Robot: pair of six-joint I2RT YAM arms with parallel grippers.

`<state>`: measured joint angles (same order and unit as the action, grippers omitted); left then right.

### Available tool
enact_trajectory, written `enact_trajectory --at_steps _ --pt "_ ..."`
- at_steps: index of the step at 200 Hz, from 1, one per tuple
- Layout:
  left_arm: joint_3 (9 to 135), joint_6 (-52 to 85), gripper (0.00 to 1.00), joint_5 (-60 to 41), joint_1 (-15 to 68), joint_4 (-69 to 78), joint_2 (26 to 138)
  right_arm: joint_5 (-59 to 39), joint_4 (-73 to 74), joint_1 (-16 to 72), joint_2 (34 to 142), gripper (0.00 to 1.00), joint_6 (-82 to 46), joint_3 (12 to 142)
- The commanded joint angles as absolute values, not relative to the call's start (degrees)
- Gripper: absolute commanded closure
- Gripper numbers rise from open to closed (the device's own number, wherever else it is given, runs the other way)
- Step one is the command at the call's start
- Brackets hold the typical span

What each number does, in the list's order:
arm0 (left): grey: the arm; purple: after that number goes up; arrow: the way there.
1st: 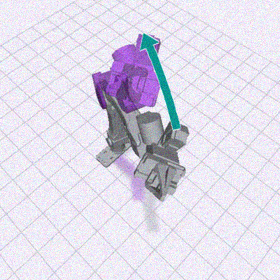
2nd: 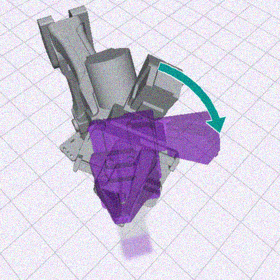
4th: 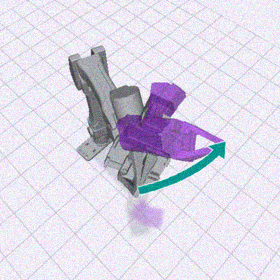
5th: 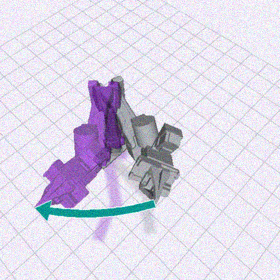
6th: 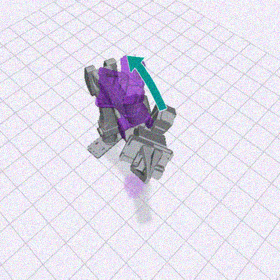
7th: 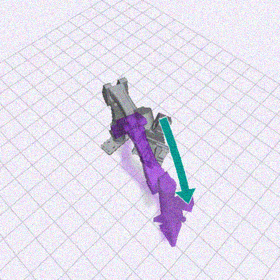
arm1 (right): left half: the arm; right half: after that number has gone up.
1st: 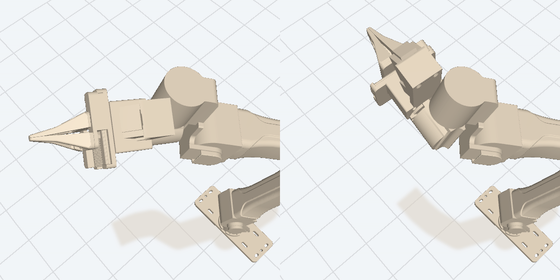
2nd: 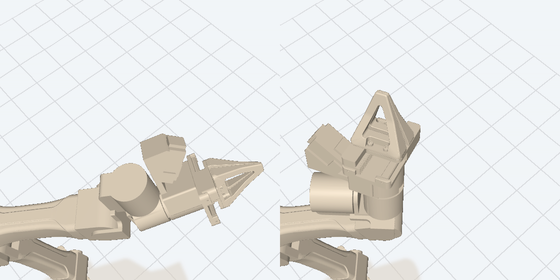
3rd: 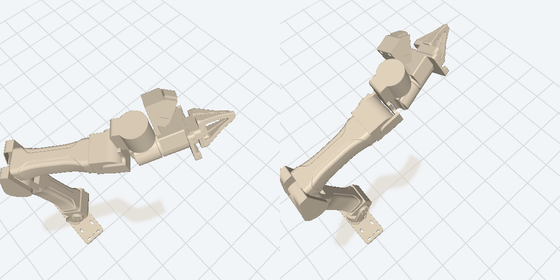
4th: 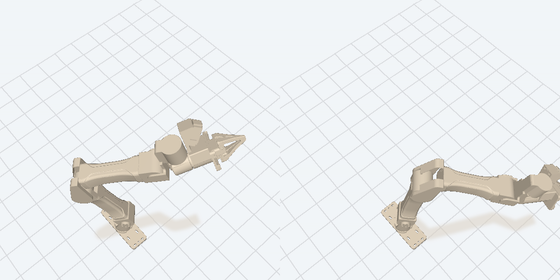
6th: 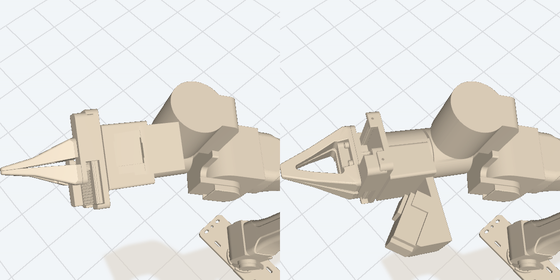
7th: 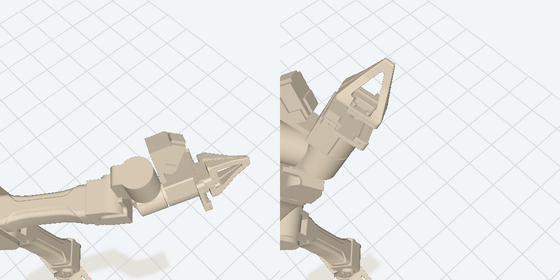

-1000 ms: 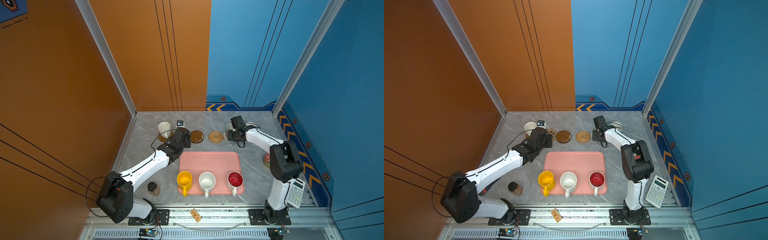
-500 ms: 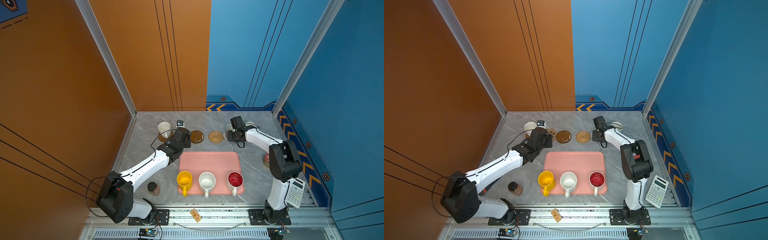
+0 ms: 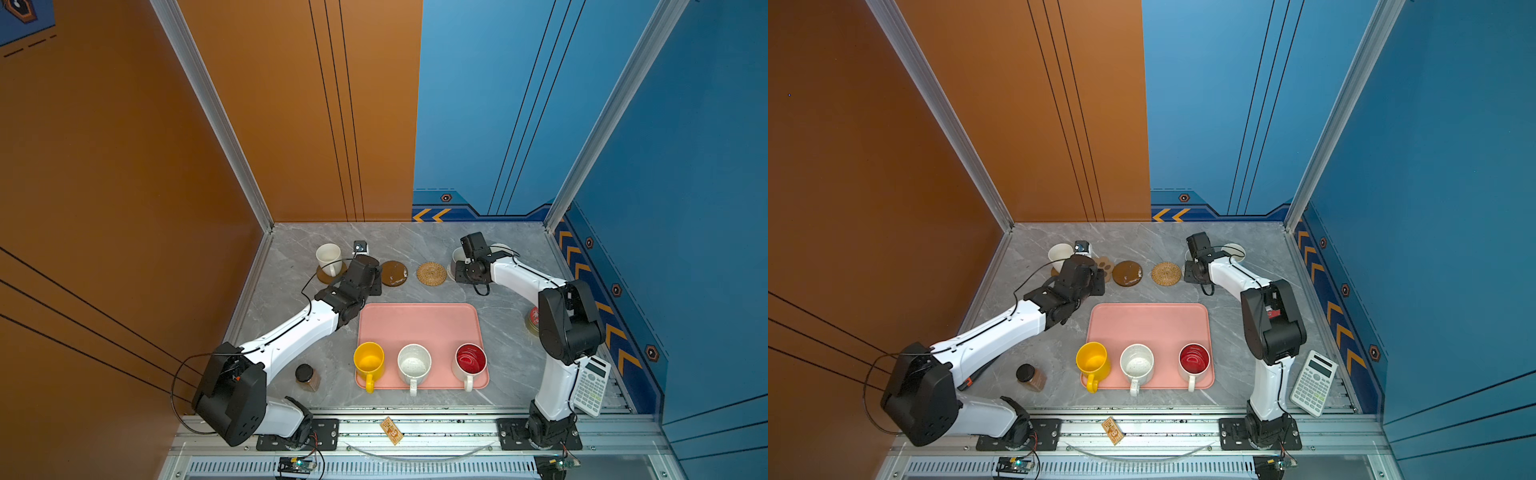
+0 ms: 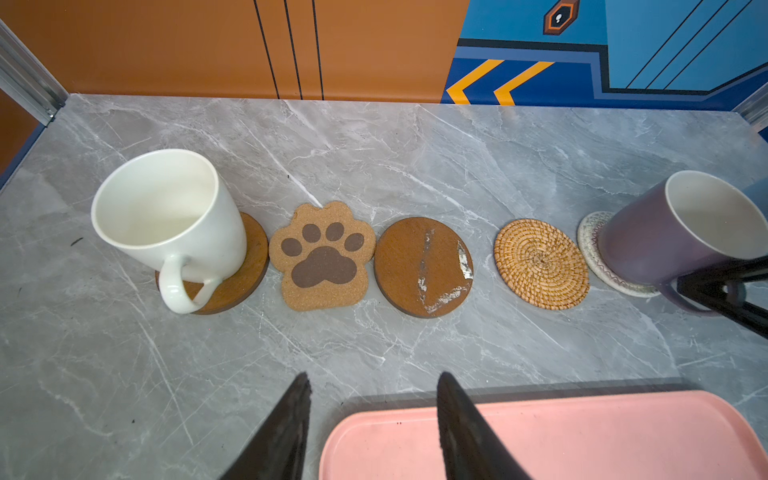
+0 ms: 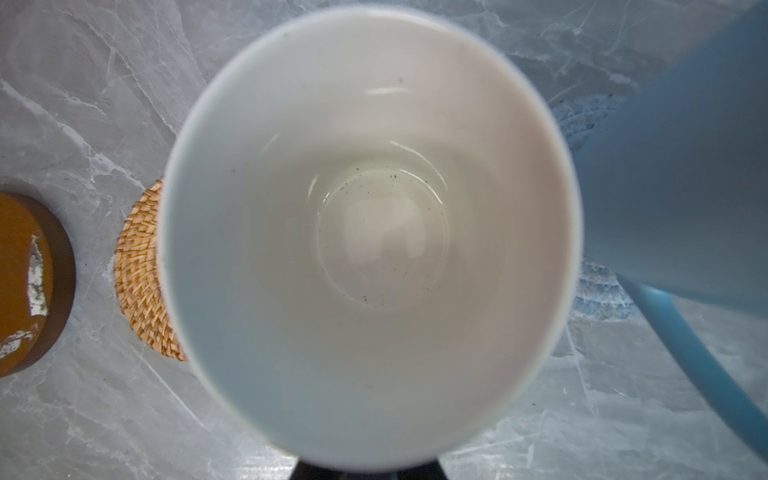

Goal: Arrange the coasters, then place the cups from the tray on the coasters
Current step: 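Lower the lavender-handled mug onto the multicolour rope coaster with the right gripper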

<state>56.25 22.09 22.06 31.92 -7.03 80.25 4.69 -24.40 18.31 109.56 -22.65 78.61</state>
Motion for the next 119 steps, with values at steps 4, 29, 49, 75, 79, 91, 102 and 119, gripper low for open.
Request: enact_trajectory --at_steps 4,29,49,75,79,91,102,119 --pt "56.1 22.3 0.49 21.8 31.6 -7.0 79.7 6.4 -20.8 17.8 108.9 1.00 -21.9 80.6" --pt "56.2 22.2 0.49 21.8 31.6 -7.0 79.9 6.3 -20.8 17.8 109.1 1.00 -22.0 80.5" --pt "56.2 22.2 0.50 21.8 31.6 -7.0 79.8 6.2 -21.0 17.8 109.2 1.00 -22.1 80.4" --pt "56.2 22.1 0.49 21.8 31.6 -7.1 79.6 5.9 -21.3 17.8 109.2 0.85 -22.1 80.3" --pt "56.2 22.1 0.49 21.8 31.6 -7.1 79.6 5.8 -21.3 17.8 109.1 0.83 -22.1 80.2" --pt "56.2 22.1 0.49 21.8 31.6 -7.1 79.5 5.8 -21.3 17.8 109.0 0.76 -22.1 79.9" --pt "56.2 22.1 0.49 21.9 31.6 -7.2 79.5 5.9 -21.2 17.9 108.6 0.69 -22.1 79.6" --pt "56.1 22.1 0.49 21.9 31.6 -7.2 79.5 6.0 -21.2 17.9 108.2 0.59 -22.1 79.1"
